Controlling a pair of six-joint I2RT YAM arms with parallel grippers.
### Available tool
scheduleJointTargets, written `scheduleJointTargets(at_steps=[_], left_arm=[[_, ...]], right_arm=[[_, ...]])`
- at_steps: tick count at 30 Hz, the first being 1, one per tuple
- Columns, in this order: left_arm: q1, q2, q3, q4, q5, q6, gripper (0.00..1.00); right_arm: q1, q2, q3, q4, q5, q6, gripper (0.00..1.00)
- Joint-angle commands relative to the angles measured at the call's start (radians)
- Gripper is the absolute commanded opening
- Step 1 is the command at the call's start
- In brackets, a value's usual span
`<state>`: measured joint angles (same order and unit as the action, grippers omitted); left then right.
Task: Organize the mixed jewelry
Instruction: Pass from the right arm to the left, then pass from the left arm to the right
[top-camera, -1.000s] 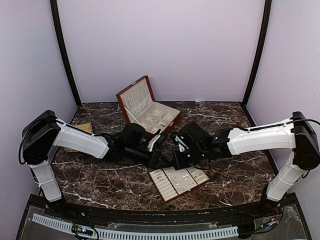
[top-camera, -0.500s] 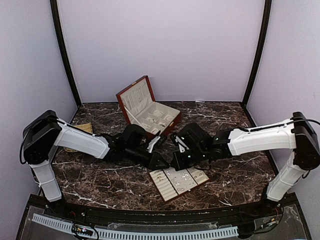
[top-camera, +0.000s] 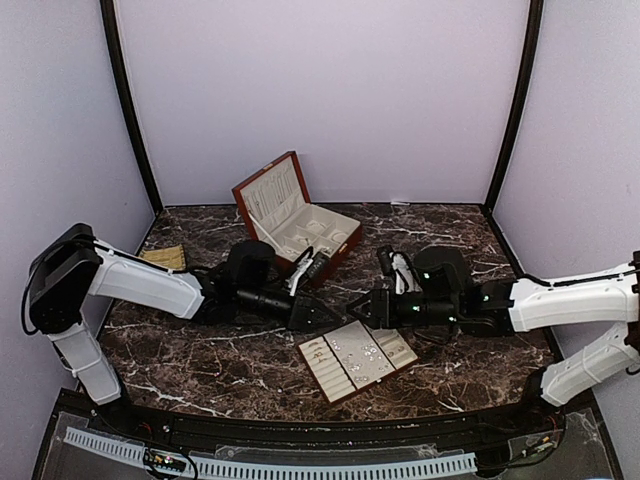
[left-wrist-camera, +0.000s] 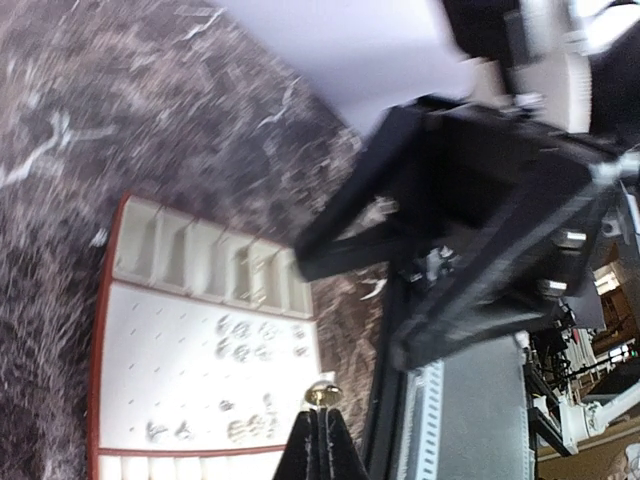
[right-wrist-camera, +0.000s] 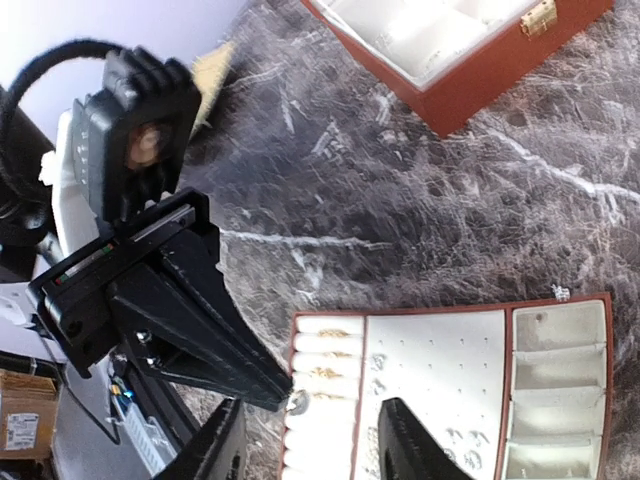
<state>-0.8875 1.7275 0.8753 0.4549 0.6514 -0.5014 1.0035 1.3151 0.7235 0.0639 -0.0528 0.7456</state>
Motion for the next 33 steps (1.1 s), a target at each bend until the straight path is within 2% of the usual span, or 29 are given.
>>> scheduleJointTargets(at_steps=[1, 6, 10, 22, 33], left_arm=[[0.009, -0.128, -0.052, 0.204, 0.098, 0.004, 0.0], [0.009, -0.192, -0.09, 0.308, 0.132, -0.008, 0.0], [0.008, -0.205, -0.1, 0.342, 0.148, -0.026, 0.0], [0.009, -0.213, -0.113, 0.367, 0.157, -0.04, 0.0], [0.008, -0.202, -0.111, 0.364, 0.166, -0.04, 0.0]], right_arm=[[-0.017, -0.064, -0.118, 0.365, -0.091, 0.085, 0.5], [-0.016, -0.08, -0.201, 0.636, -0.206, 0.15, 0.5], [-0.013, -0.072, -0.218, 0.744, -0.255, 0.178, 0.5], [-0.002, -0.05, -0.193, 0.772, -0.266, 0.168, 0.49], [0.003, -0.011, -0.14, 0.715, -0.282, 0.148, 0.34]])
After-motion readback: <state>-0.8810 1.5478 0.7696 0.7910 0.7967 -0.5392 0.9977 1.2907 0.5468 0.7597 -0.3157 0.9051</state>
